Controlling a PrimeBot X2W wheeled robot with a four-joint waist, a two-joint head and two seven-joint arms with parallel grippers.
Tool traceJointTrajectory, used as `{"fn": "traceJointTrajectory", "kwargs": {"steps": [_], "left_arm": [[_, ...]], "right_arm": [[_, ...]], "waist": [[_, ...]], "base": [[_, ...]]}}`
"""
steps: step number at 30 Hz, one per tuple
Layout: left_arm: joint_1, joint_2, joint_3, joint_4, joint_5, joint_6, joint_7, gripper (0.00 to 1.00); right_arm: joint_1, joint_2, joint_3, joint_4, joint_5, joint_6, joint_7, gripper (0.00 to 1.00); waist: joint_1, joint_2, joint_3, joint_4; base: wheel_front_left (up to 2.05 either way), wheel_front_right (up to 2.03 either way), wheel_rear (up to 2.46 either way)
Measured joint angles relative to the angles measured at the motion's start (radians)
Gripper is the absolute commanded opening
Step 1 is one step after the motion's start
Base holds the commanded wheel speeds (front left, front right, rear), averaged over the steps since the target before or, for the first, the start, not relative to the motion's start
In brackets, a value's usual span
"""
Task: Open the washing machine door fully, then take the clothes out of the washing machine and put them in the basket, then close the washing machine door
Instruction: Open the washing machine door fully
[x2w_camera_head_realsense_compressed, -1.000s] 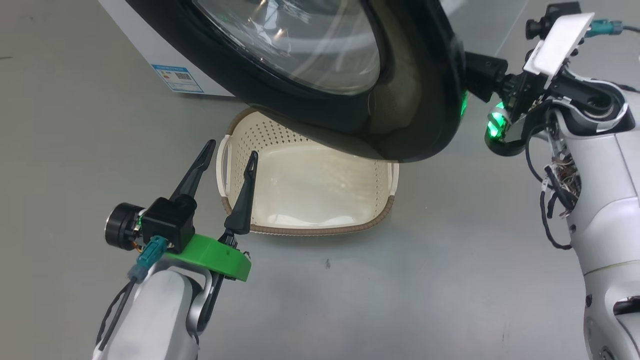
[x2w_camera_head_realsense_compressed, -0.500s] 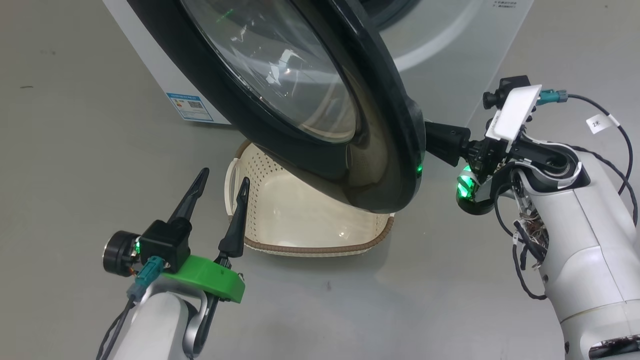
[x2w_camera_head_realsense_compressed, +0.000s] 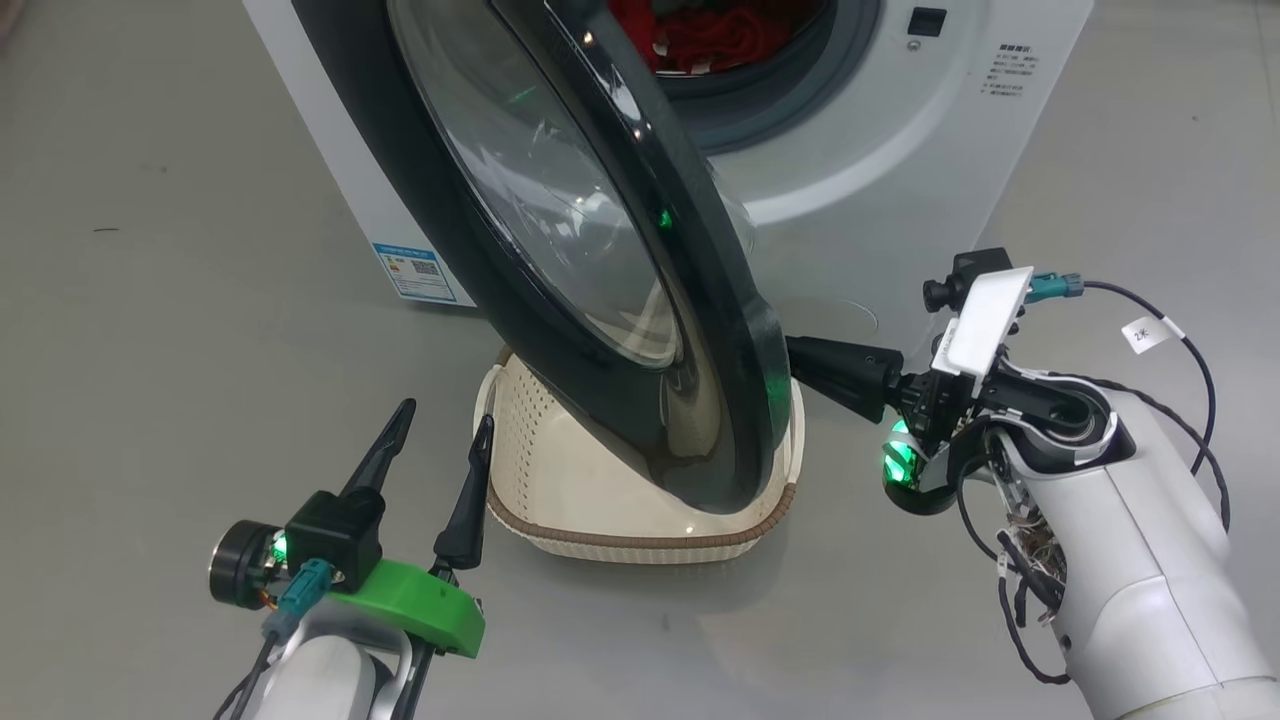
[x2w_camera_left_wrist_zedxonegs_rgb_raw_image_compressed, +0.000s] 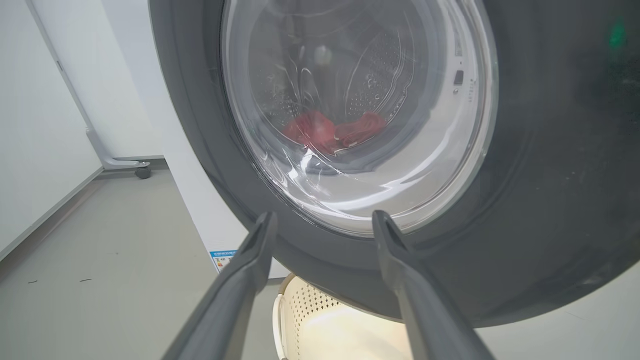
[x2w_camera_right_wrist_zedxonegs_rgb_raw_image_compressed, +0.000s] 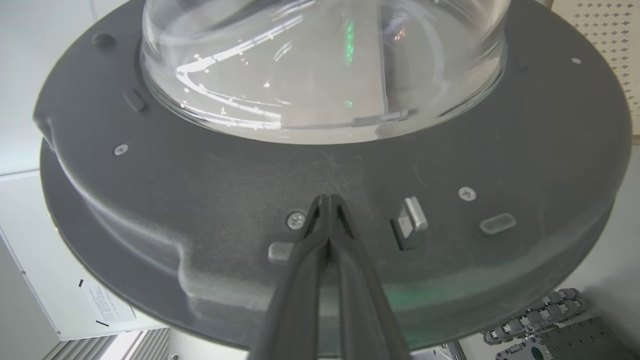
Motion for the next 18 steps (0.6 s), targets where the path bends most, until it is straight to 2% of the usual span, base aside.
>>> {"fn": "traceJointTrajectory", "kwargs": {"steps": [7, 18], "left_arm": [[0.017, 0.001, -0.001, 0.007, 0.000, 0.000, 0.000, 1.00], [0.033, 0.001, -0.009, 0.018, 0.004, -0.002, 0.000, 1.00]], "right_arm": [[0.056, 0.001, 0.033, -0.026, 0.018, 0.000, -0.011, 0.00], [0.118, 0.001, 0.145, -0.084, 0.114, 0.000, -0.045, 0.00]], "waist": [[0.0000, 0.0000, -0.029, 0.027], [0.0000, 0.0000, -0.060, 0.084]], "base": [[0.00, 0.00, 0.00], [0.00, 0.00, 0.00]]}}
